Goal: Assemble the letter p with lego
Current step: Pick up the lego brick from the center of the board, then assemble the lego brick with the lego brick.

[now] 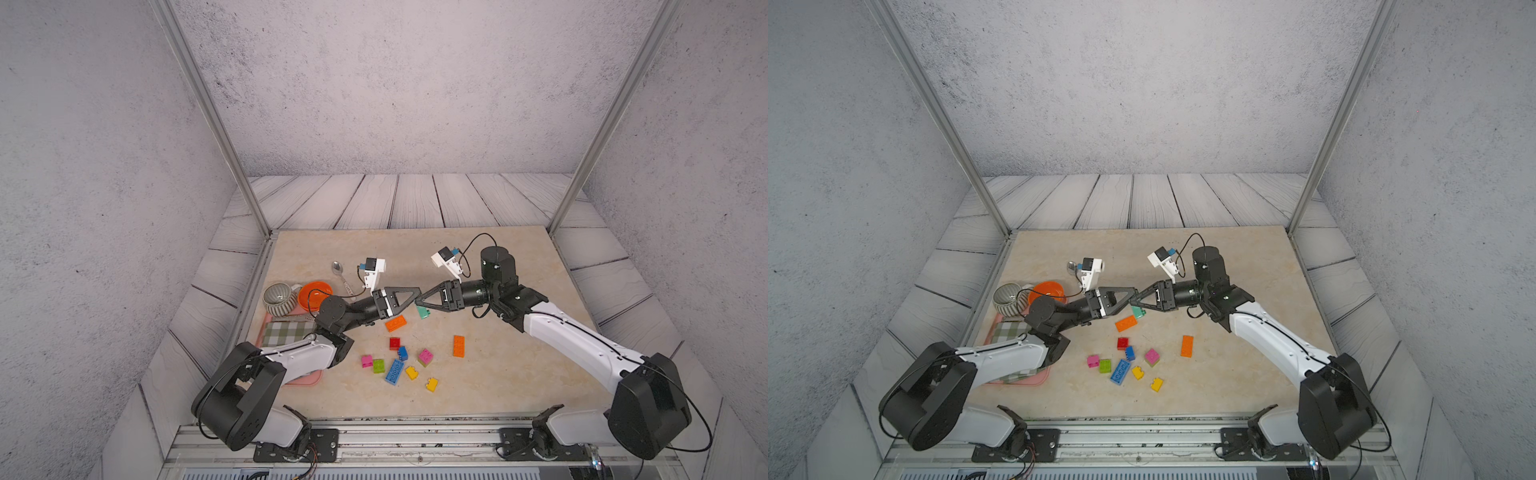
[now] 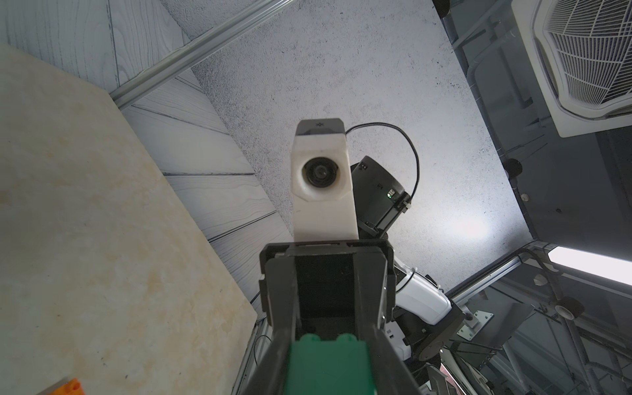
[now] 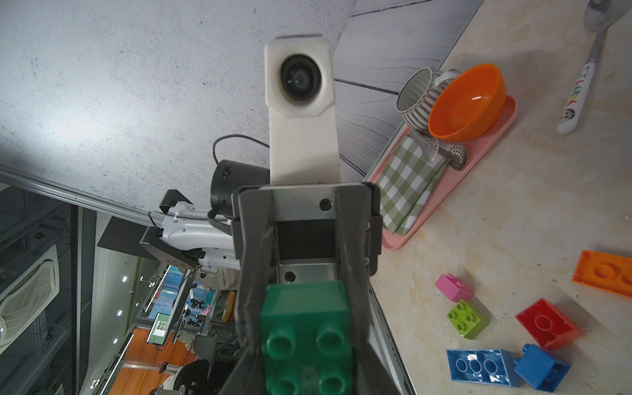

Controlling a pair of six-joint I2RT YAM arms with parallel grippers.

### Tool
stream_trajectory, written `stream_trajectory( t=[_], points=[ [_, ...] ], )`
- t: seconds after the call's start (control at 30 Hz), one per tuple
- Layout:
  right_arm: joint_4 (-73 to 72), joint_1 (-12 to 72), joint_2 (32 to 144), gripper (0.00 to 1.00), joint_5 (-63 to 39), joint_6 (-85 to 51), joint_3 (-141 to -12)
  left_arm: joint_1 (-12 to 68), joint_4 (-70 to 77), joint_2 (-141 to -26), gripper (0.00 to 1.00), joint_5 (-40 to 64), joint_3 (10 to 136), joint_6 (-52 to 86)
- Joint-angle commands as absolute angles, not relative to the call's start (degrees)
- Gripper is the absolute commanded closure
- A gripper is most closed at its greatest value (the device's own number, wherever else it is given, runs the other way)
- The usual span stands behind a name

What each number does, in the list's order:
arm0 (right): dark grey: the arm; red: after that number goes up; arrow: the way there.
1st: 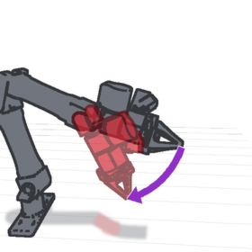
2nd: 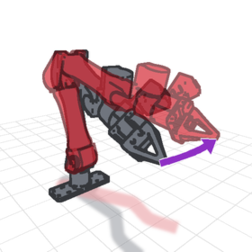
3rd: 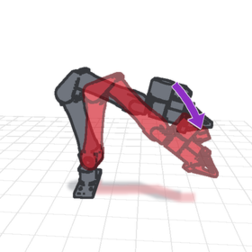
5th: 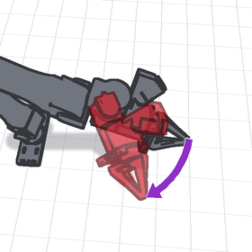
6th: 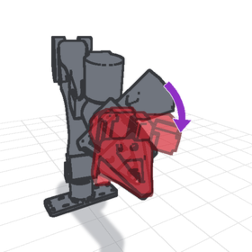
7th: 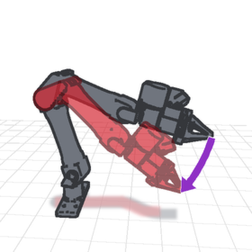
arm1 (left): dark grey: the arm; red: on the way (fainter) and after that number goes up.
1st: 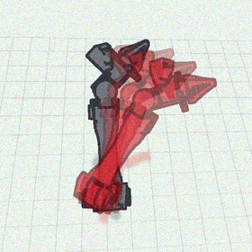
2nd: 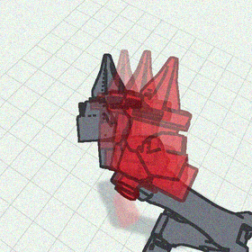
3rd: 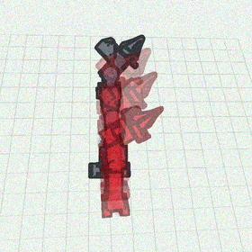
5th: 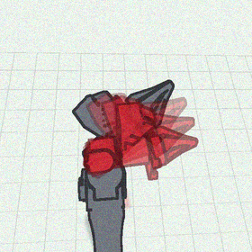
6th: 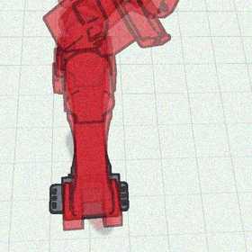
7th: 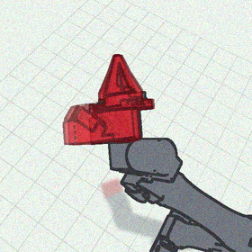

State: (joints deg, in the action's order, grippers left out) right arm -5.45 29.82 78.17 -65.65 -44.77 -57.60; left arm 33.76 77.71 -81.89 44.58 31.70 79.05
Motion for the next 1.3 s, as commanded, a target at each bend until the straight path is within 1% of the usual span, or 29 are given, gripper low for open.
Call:
stream_trajectory(
  t=[0.0, 0.03, 0.07, 0.1, 0.17, 0.2, 0.23, 0.3, 0.4, 0.47, 0.57, 0.7, 0.87, 1.07, 1.13, 1.27],
  points=[
    [-5.76, 29.92, 78.59, 0.87, -65.83, -45.30, -58.80, 34.30, 80.14, -82.36, 0.95, 46.41, 32.42, 77.69],
    [-4.71, 29.89, 78.50, 0.92, -65.60, -44.41, -58.80, 34.28, 79.76, -82.31, 0.88, 46.49, 32.53, 77.66],
    [-1.97, 29.89, 78.29, 0.95, -64.93, -42.18, -59.03, 34.22, 78.65, -82.05, 0.70, 46.24, 32.56, 77.30],
    [1.56, 29.81, 78.07, 0.99, -63.68, -39.27, -59.49, 34.04, 76.29, -81.41, 0.53, 45.82, 32.59, 76.46],
    [10.33, 29.94, 77.54, 1.00, -60.16, -32.79, -60.58, 33.47, 69.45, -79.01, 0.23, 45.02, 32.28, 73.28],
    [15.20, 29.96, 77.31, 1.00, -57.47, -29.28, -61.28, 32.95, 63.56, -77.16, 0.13, 44.13, 32.26, 71.10],
    [19.54, 29.97, 77.20, 1.00, -55.12, -26.21, -62.07, 32.43, 58.27, -74.99, 0.07, 43.64, 32.42, 68.40],
    [27.36, 30.75, 76.93, 1.00, -48.13, -20.16, -63.23, 31.24, 40.16, -69.50, 0.00, 40.12, 34.09, 60.88],
    [35.34, 33.69, 77.03, 1.00, -37.30, -14.06, -64.94, 30.57, 15.08, -63.27, 0.02, 32.53, 38.73, 49.67],
    [39.18, 36.44, 77.70, 1.00, -29.98, -11.70, -65.91, 29.30, 6.72, -61.37, 0.02, 29.09, 40.05, 46.50],
    [45.81, 41.80, 80.26, 1.00, -19.14, -8.18, -68.44, 26.87, -1.09, -60.31, 0.02, 24.54, 40.28, 44.26],
    [51.15, 47.42, 84.59, 1.00, -7.45, -5.73, -70.48, 25.26, -2.02, -60.83, 0.02, 19.73, 36.90, 43.54],
    [53.40, 51.19, 88.58, 1.00, -1.77, -4.36, -70.97, 23.68, 0.53, -61.49, 0.02, 16.69, 32.55, 42.19],
    [55.47, 53.39, 92.90, 1.00, 2.36, -6.06, -72.80, 21.42, -1.00, -58.48, 0.02, 11.45, 29.99, 40.61],
    [54.22, 53.44, 93.41, 1.00, 0.80, -5.46, -72.76, 21.10, -1.22, -57.42, 0.02, 10.84, 29.44, 40.59],
    [50.10, 53.39, 93.18, 1.00, 0.97, -5.85, -71.54, 21.07, -1.49, -56.49, 0.02, 10.34, 29.17, 40.51]
  ],
)
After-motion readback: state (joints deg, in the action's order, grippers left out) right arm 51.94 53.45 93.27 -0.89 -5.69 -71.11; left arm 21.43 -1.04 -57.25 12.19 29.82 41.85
